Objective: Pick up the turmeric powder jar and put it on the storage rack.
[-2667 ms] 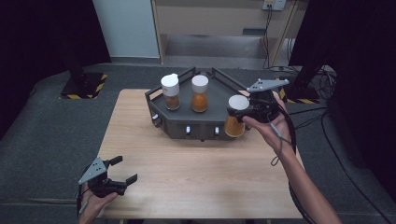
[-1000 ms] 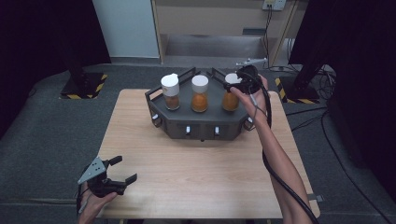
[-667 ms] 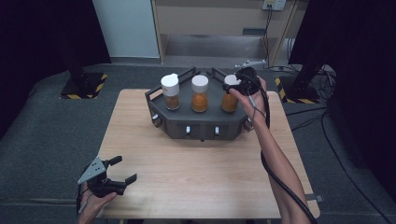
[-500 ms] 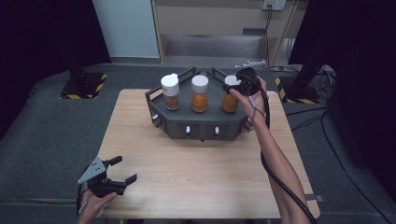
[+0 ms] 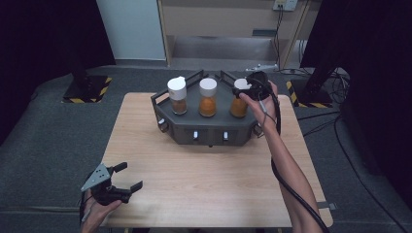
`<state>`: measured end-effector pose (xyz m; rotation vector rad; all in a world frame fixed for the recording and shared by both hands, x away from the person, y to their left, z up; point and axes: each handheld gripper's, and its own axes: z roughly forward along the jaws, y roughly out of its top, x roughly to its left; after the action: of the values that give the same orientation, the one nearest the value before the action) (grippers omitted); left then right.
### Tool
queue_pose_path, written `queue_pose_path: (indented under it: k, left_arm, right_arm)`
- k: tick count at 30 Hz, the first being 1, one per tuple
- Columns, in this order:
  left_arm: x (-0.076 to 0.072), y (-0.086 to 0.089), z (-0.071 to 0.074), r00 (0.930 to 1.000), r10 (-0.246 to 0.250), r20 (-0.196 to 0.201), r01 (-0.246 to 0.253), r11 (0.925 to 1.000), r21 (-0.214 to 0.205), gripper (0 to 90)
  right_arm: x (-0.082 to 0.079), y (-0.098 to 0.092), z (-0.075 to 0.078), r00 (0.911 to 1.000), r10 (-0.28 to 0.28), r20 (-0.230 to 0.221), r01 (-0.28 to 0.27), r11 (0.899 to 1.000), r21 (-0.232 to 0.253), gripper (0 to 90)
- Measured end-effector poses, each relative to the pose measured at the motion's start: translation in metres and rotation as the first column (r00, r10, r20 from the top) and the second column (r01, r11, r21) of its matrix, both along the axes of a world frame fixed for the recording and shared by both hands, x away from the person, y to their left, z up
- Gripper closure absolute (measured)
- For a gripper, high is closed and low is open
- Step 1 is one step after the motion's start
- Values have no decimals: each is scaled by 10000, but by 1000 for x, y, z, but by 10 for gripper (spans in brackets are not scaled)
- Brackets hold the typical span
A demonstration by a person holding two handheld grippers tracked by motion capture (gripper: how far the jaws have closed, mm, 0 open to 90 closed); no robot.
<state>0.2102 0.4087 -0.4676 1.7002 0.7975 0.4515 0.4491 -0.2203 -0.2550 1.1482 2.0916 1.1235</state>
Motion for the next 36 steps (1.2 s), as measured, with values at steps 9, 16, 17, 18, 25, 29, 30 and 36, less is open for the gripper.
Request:
queue_pose_path:
  k: [9,16,17,18,25,29,30,36]
  left_arm:
    - [0,0,0,10000,1,9,-1,10000,0,0]
    - [0,0,0,10000,-15,3,15,10000,-15,0]
    - [0,0,0,10000,-7,1,7,10000,-17,0]
    - [0,0,0,10000,-6,5,6,10000,-21,0]
    - [0,0,0,10000,29,-4,-29,10000,-52,0]
    - [0,0,0,10000,56,-10,-56,9999,-104,0]
    - [0,0,-1,10000,68,-14,-69,9999,-120,0]
    - [0,0,-1,9999,134,-60,-135,9998,-157,0]
  right_arm:
    - [-6,-5,4,9995,-7,310,-3,9995,327,136]
    - [-20,-3,20,9943,552,916,-570,9982,167,101]
    - [-23,-2,22,9932,608,997,-626,9979,144,96]
    - [-25,-2,24,9920,695,1058,-718,9973,178,94]
    - [-41,-1,33,9813,1295,1422,-1345,9906,259,75]
    - [-54,-3,35,9733,1599,1649,-1653,9860,199,70]
    - [-58,-5,35,9711,1679,1694,-1742,9844,228,70]
    - [-82,-18,34,9601,1985,1969,-2088,9774,323,65]
